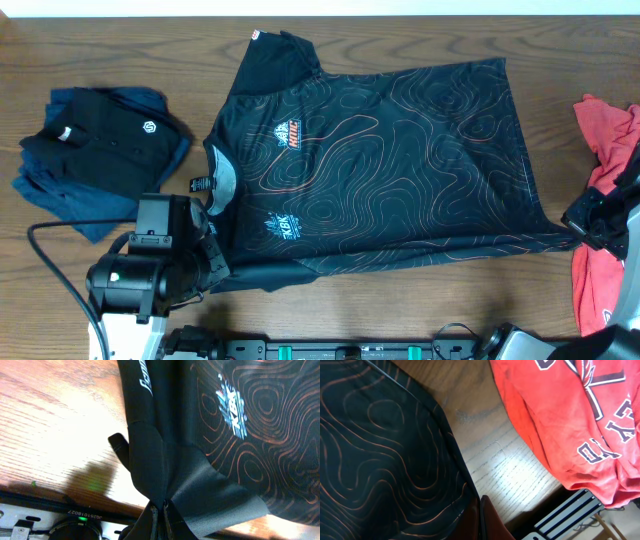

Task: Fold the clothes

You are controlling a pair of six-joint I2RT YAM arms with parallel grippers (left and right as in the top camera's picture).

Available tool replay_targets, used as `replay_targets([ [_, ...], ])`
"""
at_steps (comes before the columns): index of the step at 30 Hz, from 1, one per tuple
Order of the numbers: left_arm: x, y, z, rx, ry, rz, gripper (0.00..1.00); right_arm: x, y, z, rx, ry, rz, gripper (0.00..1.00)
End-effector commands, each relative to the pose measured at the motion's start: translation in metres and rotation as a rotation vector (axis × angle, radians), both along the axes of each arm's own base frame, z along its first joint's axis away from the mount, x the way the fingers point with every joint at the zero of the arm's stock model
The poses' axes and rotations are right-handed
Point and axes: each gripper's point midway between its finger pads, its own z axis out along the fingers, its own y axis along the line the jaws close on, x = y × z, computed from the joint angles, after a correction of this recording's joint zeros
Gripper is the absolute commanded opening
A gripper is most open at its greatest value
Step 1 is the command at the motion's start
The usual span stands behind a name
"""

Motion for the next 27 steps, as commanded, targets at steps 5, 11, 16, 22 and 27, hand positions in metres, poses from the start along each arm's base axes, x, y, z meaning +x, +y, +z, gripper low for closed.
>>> replay_targets([
  [5, 0.001, 0.007, -0.001, 0.027, -0.001, 0.063, 0.06, -0.009, -0.006, 0.019, -0.081, -0.051, -0.057, 0.01],
  [11, 0.016, 0.006, 0.004, 0.016, -0.064, 0.076, 0.06, -0.009, -0.006, 0.022, -0.088, -0.067, -0.055, 0.01],
  [16, 0.030, 0.006, 0.006, 0.014, -0.109, 0.083, 0.06, 0.003, -0.002, 0.014, -0.066, -0.103, -0.034, 0.01],
  [22, 0.053, 0.012, -0.001, 0.057, -0.127, 0.098, 0.06, 0.023, 0.000, 0.002, -0.030, -0.173, -0.019, 0.01],
  [27, 0.077, 0.010, -0.009, 0.056, -0.135, 0.098, 0.06, 0.051, 0.000, 0.003, -0.010, -0.279, 0.004, 0.01],
])
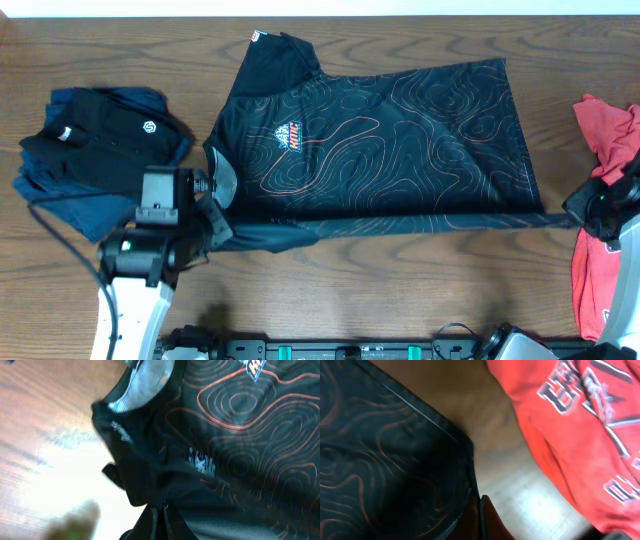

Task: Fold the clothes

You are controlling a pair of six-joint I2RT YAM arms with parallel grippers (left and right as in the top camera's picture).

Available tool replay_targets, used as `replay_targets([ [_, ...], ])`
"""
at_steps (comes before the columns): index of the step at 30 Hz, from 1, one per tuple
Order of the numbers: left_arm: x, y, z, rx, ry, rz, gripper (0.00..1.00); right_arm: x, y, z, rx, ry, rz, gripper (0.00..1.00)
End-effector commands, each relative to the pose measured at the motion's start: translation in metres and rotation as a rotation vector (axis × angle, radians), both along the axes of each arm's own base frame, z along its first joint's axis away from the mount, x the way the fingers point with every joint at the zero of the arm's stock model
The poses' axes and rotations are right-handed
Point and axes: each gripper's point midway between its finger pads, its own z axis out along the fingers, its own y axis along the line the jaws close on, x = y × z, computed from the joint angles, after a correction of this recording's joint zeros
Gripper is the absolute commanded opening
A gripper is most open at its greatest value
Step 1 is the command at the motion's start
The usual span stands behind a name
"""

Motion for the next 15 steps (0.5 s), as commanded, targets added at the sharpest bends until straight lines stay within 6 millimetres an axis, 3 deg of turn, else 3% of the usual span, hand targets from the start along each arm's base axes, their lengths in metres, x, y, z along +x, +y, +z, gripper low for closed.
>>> replay_targets([
  [1, 0.010, 0.005, -0.009, 0.029, 0.012, 0.021, 0.06, 0.017, 0.007, 0.001, 0.030, -0.062, 0.023, 0.01],
  [8, 0.041, 0.003, -0.020, 0.029, -0.017, 0.022, 0.06, 0.052, 0.008, 0.007, 0.002, -0.168, 0.084, 0.01],
  [15, 0.064, 0.012, -0.035, 0.085, -0.022, 0.048, 0.06, 0.082, 0.014, -0.002, -0.021, -0.199, 0.153, 0.01],
])
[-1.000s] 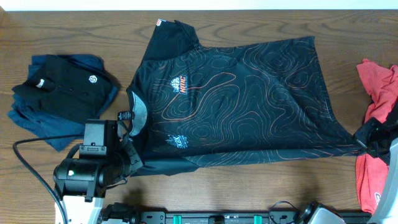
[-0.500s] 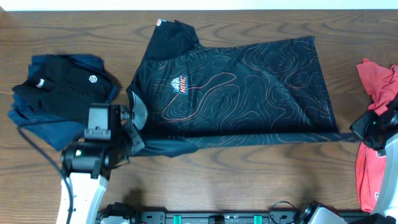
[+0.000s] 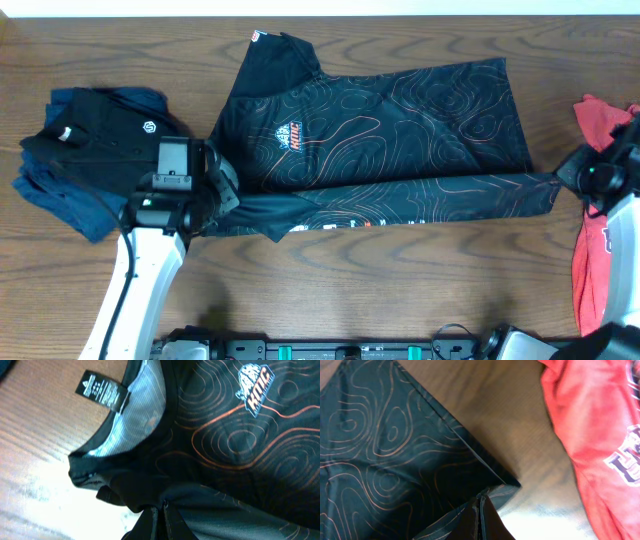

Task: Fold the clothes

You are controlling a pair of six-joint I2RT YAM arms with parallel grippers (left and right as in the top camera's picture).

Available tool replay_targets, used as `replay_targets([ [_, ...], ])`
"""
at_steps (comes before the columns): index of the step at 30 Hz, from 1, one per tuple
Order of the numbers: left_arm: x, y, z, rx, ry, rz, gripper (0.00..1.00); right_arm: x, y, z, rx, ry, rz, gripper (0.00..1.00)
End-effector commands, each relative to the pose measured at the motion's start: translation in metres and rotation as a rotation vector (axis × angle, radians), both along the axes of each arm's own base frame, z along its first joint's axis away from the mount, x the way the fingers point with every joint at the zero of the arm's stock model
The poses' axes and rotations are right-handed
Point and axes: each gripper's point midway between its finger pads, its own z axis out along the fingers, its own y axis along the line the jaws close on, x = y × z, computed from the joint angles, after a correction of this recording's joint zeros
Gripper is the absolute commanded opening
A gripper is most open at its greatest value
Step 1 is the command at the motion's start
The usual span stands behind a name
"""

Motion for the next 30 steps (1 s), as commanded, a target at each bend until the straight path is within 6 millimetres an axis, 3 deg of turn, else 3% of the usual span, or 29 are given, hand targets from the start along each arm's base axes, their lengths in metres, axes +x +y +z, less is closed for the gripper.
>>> replay_targets([
  [1, 0.008, 0.009, -0.011, 0.050, 0.009, 0.031, 0.06, 0.012, 0.003, -0.009, -0.005, 0.001, 0.029, 0.01],
  [11, 0.037, 0.007, -0.039, 0.049, 0.015, 0.032, 0.06, 0.040, -0.007, -0.043, 0.001, 0.005, 0.037, 0.01],
  [17, 0.051, 0.006, -0.052, 0.048, 0.005, 0.032, 0.06, 0.053, -0.001, -0.060, 0.019, 0.011, 0.067, 0.01],
  [30, 0.057, 0.005, -0.056, 0.048, 0.000, 0.032, 0.06, 0.072, 0.012, -0.067, 0.006, -0.017, 0.131, 0.01],
])
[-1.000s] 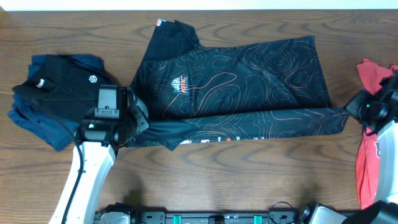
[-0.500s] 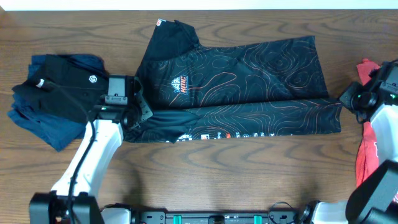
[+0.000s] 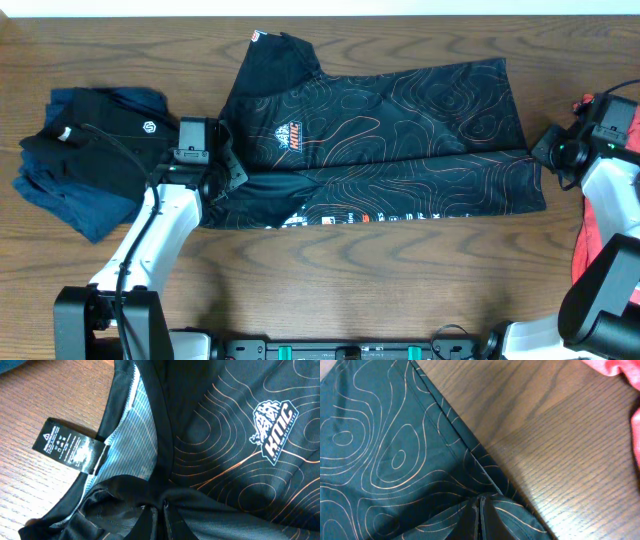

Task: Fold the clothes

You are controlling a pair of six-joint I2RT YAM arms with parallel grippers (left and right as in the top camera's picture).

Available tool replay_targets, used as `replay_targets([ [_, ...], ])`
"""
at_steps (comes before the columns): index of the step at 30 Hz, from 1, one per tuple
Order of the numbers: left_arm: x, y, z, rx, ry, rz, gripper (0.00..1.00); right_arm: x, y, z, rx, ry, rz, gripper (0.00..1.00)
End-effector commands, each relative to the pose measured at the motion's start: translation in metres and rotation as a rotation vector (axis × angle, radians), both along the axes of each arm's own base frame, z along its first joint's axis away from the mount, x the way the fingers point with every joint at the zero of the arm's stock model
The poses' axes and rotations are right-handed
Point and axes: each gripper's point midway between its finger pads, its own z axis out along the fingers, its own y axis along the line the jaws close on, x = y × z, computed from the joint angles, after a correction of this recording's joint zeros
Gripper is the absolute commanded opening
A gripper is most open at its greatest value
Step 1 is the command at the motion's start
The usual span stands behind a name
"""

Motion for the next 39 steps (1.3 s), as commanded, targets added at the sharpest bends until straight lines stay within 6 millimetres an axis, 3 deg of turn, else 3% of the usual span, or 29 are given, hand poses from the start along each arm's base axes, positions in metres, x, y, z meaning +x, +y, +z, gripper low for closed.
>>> replay_targets([
  [1, -0.002, 0.004, -0.005, 0.018, 0.013, 0.018, 0.06, 0.002, 0.003, -0.004, -0.012, 0.006, 0.020, 0.01],
  [7, -0.002, 0.004, -0.005, 0.018, 0.013, 0.018, 0.08, 0.005, 0.002, -0.002, -0.017, -0.008, 0.020, 0.01],
  [10, -0.002, 0.004, -0.005, 0.018, 0.013, 0.018, 0.14, 0.005, 0.002, -0.002, -0.017, -0.008, 0.020, 0.01],
  [32, -0.009, 0.002, -0.008, 0.009, 0.046, 0.012, 0.16, 0.014, 0.013, 0.001, -0.025, -0.030, 0.053, 0.06],
  [35, -0.014, -0.003, -0.010, -0.017, 0.067, -0.001, 0.16, 0.009, 0.015, -0.002, -0.016, -0.007, 0.054, 0.08],
  [39, -0.020, -0.020, -0.010, -0.076, 0.087, -0.096, 0.17, -0.011, 0.016, -0.013, -0.008, 0.088, 0.039, 0.12],
])
